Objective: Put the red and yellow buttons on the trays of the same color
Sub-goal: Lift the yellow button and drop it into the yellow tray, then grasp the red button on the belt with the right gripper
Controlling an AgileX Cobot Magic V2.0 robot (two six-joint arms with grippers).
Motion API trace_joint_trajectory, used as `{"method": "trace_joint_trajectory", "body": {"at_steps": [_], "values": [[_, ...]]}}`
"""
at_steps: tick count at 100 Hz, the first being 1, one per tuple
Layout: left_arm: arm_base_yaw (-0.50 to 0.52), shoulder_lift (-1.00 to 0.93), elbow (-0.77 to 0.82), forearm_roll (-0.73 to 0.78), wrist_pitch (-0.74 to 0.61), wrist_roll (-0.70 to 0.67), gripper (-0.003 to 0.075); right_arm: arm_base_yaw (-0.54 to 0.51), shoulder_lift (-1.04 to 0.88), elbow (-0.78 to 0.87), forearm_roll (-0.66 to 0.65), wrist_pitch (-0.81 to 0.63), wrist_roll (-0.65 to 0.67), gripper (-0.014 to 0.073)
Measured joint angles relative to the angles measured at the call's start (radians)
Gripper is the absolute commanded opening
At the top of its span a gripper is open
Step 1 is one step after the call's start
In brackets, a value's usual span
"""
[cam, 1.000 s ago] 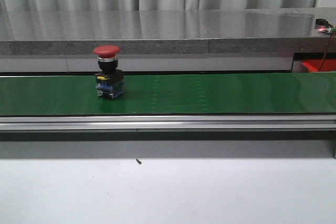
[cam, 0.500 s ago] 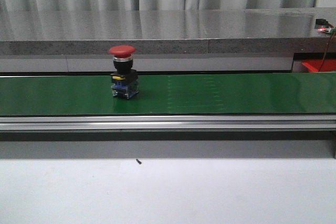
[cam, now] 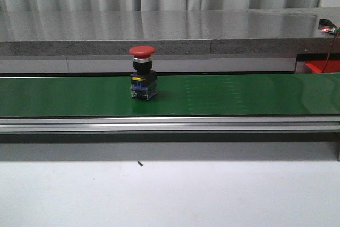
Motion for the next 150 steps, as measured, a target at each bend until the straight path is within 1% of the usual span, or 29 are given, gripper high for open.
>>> {"method": "trace_joint_trajectory", "body": {"at_steps": [8,15,26,37,48,62,82,118,130,150], "values": [[0.000,0.000,0.000,0.000,0.000,0.000,0.0547,0.033,-0.068,0.000,0.004,0.017,-0.039,0.0646],[0.000,0.000,0.000,0.000,0.000,0.000,0.0547,0.087,-0.122,0.000,0.013,0.037,-0.096,0.0646],[0.000,0.000,0.000,0.000,0.000,0.000,0.0547,0.211,-0.179,0.000,0.031,0.074,-0.196,0.0646],[0.000,0.000,0.000,0.000,0.000,0.000,0.0547,0.348,-0.193,0.000,0.035,0.114,-0.275,0.0646],[0.000,0.000,0.000,0.000,0.000,0.000,0.0547,0.461,-0.191,0.000,0.037,0.130,-0.313,0.0646],[0.000,0.000,0.000,0.000,0.000,0.000,0.0547,0.559,-0.162,-0.002,0.038,0.116,-0.325,0.0646],[0.000,0.000,0.000,0.000,0.000,0.000,0.0547,0.660,-0.057,-0.058,0.038,0.108,-0.329,0.0646],[0.000,0.000,0.000,0.000,0.000,0.000,0.0547,0.808,0.137,-0.273,0.065,0.138,-0.329,0.0646],[0.000,0.000,0.000,0.000,0.000,0.000,0.0547,0.834,0.178,-0.329,0.081,0.146,-0.329,0.0646],[0.000,0.000,0.000,0.000,0.000,0.000,0.0547,0.836,0.226,-0.394,0.093,0.155,-0.329,0.0646]]}}
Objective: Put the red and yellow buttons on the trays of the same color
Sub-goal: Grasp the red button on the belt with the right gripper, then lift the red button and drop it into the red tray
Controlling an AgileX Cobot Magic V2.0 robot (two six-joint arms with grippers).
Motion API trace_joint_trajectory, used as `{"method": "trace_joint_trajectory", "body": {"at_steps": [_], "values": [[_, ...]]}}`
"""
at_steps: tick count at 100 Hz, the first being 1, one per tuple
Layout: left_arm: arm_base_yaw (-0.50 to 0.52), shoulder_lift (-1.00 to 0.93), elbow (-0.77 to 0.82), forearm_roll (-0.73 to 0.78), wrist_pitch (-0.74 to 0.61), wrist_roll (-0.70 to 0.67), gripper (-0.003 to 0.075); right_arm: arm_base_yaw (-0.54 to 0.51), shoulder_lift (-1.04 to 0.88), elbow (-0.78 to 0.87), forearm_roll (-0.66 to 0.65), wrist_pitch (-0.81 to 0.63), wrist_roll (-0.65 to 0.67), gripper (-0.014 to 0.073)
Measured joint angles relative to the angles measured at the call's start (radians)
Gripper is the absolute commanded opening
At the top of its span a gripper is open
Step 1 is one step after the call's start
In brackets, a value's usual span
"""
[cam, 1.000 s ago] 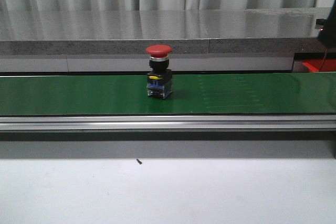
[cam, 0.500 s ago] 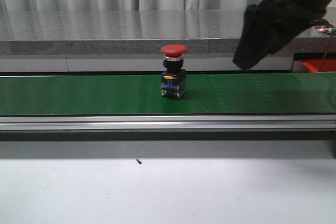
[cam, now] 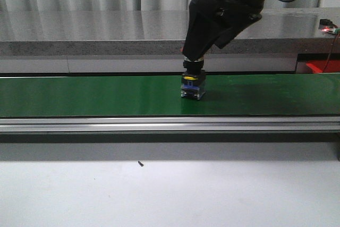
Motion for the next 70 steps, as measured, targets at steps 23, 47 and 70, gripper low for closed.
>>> {"method": "trace_joint_trajectory", "body": {"at_steps": [23,47,70], "values": [[0.000,0.000,0.000,0.000,0.000,0.000,0.0547,0.000,0.044,-0.011,0.000,0.002,0.000,0.0570],[0.000,0.000,0.000,0.000,0.000,0.000,0.0547,0.000,0.056,-0.011,0.000,0.023,0.000,0.0288],[0.000,0.000,0.000,0.000,0.000,0.000,0.0547,-0.069,0.052,-0.049,0.000,0.126,0.037,0.0288]]}}
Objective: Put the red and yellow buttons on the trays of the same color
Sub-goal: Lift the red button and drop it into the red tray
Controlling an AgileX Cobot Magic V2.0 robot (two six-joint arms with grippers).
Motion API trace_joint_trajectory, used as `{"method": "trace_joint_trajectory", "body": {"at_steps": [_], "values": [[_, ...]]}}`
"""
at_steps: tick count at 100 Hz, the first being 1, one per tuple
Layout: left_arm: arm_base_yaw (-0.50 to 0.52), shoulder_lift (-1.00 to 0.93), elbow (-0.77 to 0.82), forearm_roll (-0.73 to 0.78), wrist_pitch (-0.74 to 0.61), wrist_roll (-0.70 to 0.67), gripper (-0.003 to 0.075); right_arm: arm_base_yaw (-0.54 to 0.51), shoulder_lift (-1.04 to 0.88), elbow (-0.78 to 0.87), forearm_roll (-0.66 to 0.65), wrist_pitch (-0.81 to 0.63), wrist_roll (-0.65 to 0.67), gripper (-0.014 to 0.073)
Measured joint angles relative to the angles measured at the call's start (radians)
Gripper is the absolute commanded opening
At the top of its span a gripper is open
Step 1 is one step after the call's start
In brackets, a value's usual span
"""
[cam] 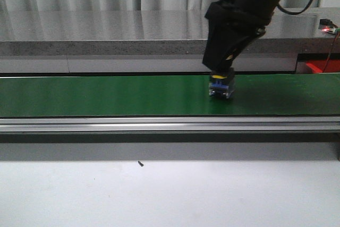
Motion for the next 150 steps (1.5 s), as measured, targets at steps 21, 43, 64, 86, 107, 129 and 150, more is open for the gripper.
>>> {"method": "trace_joint_trajectory", "body": {"at_steps": [21,43,64,86,107,129,150], "values": [[0.000,0.000,0.000,0.000,0.000,0.000,0.0547,-0.181,-0.069,-0.074,-0.002,0.058,0.007,0.0288],[0.000,0.000,0.000,0.000,0.000,0.000,0.0547,-0.444,-0.081,-0.093,-0.008,0.059,0.009,0.0288],[0.000,0.000,0.000,0.000,0.000,0.000,0.0547,-0.619,-0.008,-0.093,-0.010,0.002,0.010,0.0288],[0.000,0.000,0.000,0.000,0.000,0.000,0.0547,-0.669,0.117,-0.093,-0.010,-0.061,0.014,0.0288],[0.000,0.000,0.000,0.000,0.000,0.000,0.0547,-0.669,0.188,-0.093,-0.004,-0.107,0.014,0.0289],[0.000,0.000,0.000,0.000,0.000,0.000,0.0547,-0.669,0.220,-0.093,0.005,-0.111,0.014,0.0293],[0.000,0.000,0.000,0.000,0.000,0.000,0.0547,-0.669,0.234,-0.095,0.010,-0.117,0.016,0.0488]]}}
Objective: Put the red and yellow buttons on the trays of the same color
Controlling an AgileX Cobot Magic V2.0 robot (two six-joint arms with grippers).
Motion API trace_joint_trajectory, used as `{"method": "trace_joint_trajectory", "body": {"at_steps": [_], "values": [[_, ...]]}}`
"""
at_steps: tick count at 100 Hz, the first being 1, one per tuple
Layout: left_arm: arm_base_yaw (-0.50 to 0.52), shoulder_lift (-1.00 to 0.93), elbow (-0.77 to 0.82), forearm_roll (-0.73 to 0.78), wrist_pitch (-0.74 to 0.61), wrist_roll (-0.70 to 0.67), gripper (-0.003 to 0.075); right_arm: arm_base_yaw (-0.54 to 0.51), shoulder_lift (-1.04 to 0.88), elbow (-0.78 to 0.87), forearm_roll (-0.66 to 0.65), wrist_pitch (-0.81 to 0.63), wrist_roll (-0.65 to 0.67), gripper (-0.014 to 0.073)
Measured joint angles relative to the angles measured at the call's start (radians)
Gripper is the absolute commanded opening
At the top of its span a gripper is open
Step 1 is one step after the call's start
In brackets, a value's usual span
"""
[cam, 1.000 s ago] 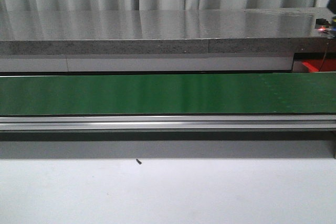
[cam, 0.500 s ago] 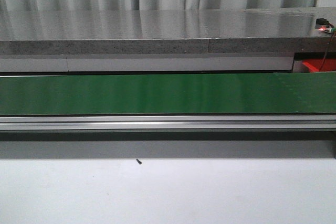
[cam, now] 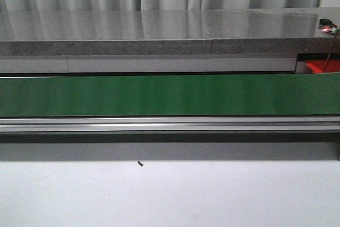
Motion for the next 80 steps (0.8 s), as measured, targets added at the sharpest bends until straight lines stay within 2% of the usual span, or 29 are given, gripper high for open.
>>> {"method": "trace_joint_trajectory", "body": {"at_steps": [8,15,44,80], "values": [[0.000,0.000,0.000,0.000,0.000,0.000,0.0547,-0.002,0.000,-0.002,-0.002,-0.012,0.000,0.0608],[0.000,0.000,0.000,0.000,0.000,0.000,0.0547,-0.007,0.000,-0.006,-0.009,-0.019,0.000,0.0660],[0.000,0.000,0.000,0.000,0.000,0.000,0.0547,-0.007,-0.076,-0.008,-0.028,-0.005,0.000,0.0646],[0.000,0.000,0.000,0.000,0.000,0.000,0.0547,0.016,-0.394,0.039,0.005,0.073,0.000,0.0646]]}}
